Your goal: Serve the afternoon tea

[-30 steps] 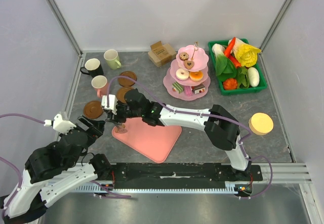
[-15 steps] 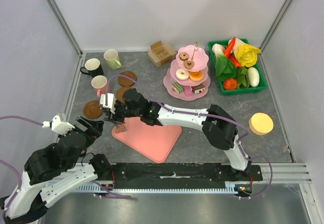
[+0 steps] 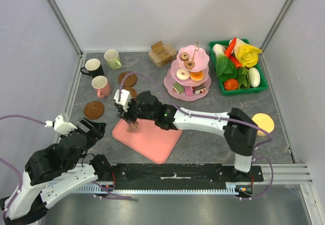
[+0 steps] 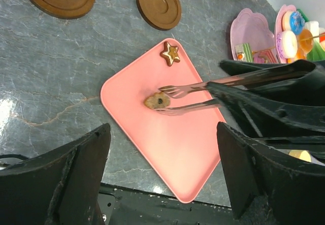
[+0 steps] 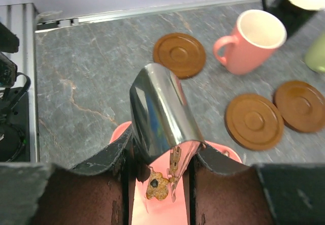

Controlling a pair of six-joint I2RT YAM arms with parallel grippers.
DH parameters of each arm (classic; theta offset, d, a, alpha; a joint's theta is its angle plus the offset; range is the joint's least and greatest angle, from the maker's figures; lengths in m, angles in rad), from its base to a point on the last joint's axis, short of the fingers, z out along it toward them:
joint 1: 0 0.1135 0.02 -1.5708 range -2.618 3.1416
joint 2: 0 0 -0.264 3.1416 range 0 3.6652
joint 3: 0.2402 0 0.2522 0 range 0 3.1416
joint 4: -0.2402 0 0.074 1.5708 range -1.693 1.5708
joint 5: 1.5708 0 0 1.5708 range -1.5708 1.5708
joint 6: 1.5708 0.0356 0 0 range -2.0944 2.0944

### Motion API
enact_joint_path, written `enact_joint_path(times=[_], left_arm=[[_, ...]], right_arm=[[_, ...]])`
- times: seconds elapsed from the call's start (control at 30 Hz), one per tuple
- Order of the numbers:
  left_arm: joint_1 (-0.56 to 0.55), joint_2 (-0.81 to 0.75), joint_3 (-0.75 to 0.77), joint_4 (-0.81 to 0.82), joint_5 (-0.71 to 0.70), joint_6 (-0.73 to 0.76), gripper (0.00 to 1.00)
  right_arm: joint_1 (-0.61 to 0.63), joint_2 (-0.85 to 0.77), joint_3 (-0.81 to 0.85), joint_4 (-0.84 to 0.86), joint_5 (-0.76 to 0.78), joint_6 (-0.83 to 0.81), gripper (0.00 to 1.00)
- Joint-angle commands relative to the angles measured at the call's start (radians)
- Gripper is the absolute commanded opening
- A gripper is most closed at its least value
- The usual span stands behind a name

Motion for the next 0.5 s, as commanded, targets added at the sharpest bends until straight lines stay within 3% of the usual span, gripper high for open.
enact_joint_path(times=[0.0, 0.3, 0.47], left_arm=[[0.001, 0.017, -0.017, 0.061, 0.019, 0.058, 0.91], [0.003, 0.041, -0.051, 0.181, 0.057, 0.121, 0.91], [0.001, 0.061, -0.073, 0.225, 0.074, 0.135, 0.92]], right_arm=[[0.003, -0.158, -0.066, -0.01, 0.215, 0.053, 0.33], [-0.014, -0.397, -0.069, -0.188, 0.787, 0.157, 0.33], [-0.124, -0.523, -0.049, -0.236, 0.949, 0.248, 0.33]])
